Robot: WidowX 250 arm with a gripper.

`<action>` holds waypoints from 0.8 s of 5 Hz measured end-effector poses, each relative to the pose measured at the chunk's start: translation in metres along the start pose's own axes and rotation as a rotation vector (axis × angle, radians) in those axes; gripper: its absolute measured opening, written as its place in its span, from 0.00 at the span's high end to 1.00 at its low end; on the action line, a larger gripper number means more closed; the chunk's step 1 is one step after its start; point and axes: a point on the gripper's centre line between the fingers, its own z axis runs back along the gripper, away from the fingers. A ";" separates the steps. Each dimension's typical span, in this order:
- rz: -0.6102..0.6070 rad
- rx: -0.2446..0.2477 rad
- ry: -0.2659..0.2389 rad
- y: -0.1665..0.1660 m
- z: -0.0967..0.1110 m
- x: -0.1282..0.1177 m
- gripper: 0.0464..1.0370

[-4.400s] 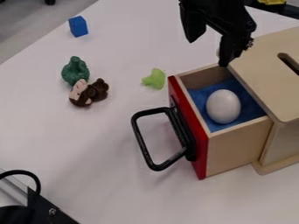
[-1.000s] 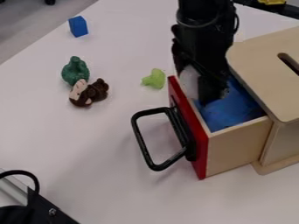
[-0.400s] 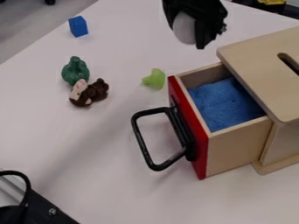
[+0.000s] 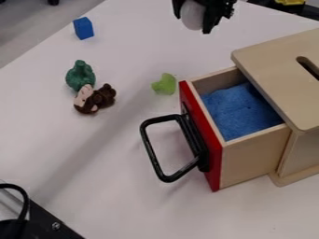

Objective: Prendre la boule dean la tiroire

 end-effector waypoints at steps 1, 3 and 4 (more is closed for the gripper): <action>0.040 0.054 0.027 0.014 -0.027 0.015 0.28; 0.082 0.107 0.117 0.036 -0.083 0.020 0.28; 0.091 0.102 0.186 0.045 -0.105 0.007 0.28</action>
